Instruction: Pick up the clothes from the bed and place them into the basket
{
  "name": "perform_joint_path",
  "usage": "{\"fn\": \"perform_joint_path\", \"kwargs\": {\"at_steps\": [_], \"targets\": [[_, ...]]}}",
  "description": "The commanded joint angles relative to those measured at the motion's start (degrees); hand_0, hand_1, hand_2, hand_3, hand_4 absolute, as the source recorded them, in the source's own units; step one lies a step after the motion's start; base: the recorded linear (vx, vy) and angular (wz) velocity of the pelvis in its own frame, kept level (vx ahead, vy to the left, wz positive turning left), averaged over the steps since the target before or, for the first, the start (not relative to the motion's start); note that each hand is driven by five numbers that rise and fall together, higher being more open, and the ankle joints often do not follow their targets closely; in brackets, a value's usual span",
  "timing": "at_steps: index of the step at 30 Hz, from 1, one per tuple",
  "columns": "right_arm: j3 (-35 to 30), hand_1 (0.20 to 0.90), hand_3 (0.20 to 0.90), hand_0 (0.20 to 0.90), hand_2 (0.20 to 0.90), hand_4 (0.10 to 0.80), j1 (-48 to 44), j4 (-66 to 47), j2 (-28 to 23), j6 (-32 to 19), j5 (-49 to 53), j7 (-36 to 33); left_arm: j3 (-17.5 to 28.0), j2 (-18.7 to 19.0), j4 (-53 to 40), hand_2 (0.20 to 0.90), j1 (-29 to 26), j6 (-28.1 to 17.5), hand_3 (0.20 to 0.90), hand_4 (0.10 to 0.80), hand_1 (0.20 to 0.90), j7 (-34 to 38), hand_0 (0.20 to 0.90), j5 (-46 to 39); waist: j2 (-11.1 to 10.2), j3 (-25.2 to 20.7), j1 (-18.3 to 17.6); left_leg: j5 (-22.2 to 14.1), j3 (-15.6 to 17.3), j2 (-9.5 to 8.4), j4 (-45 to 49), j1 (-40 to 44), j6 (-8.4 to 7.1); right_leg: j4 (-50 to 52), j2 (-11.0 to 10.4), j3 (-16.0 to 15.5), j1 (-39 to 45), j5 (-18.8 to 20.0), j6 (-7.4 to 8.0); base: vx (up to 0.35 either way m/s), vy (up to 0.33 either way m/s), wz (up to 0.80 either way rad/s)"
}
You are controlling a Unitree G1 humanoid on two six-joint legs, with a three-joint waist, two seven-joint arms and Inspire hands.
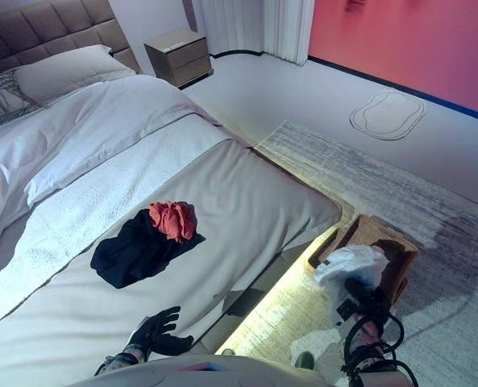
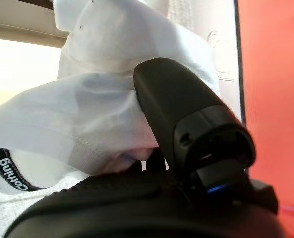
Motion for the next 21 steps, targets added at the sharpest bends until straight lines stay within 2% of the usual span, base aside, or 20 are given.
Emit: {"fn": "perform_joint_path", "kwargs": {"at_steps": [1, 16, 17, 18, 21], "targets": [[-2.9, 0.300, 0.200, 0.300, 0.300, 0.100, -5.0, -3.4, -5.2, -2.9, -1.2, -0.4, -1.9, 1.5, 0.5, 0.900, -1.4, -3.7, 0.900, 0.800, 0.900, -0.2, 0.900, 1.4, 0.1, -0.3, 2.1, 3.0, -0.3, -1.06, -1.1, -5.7, -1.14, 4.0, -0.1, -2.3, 3.4, -5.8, 1.26, 0.031, -0.018, 0.05], [-6.3, 0.300, 0.200, 0.300, 0.300, 0.100, -9.1, -2.3, -11.8, -1.8, -1.6, -1.7, -3.2, 1.2, 0.2, 0.900, -0.4, -5.0, 0.900, 0.800, 0.900, -0.8, 0.900, 0.2, 2.3, 0.7, 2.7, 3.8, -1.6, -1.40, -0.9, -6.8, -2.29, 4.5, -0.8, -3.7, 3.0, -6.3, 0.87, 0.009, 0.002, 0.05], [-6.4, 0.411, 0.329, 0.411, 0.411, 0.229, -9.3, -2.3, -12.0, -1.8, -1.8, -1.8, -3.2, 1.1, 0.1, 0.900, -0.3, -5.0, 0.900, 0.800, 0.900, -0.8, 0.900, 0.0, 2.4, 0.8, 2.7, 3.9, -1.6, -1.38, -0.8, -6.8, -2.34, 4.6, -0.8, -3.8, 3.0, -6.4, 0.86, 0.023, 0.015, 0.03], [-6.4, 0.900, 0.900, 0.900, 0.900, 0.800, -9.4, -2.4, -12.2, -1.8, -2.3, -1.7, -3.3, 1.0, 0.0, 0.900, -0.1, -5.1, 0.900, 0.800, 0.900, -0.8, 0.900, -0.1, 2.5, 0.8, 2.7, 3.9, -1.7, -1.38, -0.8, -6.7, -2.39, 4.6, -0.8, -3.8, 3.0, -6.5, 0.83, 0.027, 0.016, 0.04], [-6.5, 0.900, 0.900, 0.900, 0.900, 0.800, -9.3, -2.5, -12.5, -2.0, -2.5, -1.6, -3.3, 0.8, 0.2, 0.900, 0.2, -5.3, 0.900, 0.800, 0.900, -0.9, 0.900, -0.4, 2.7, 0.8, 2.6, 3.9, -1.7, -1.39, -0.8, -6.7, -2.51, 4.7, -0.9, -3.9, 3.1, -6.6, 0.84, 0.025, 0.011, 0.04]]}}
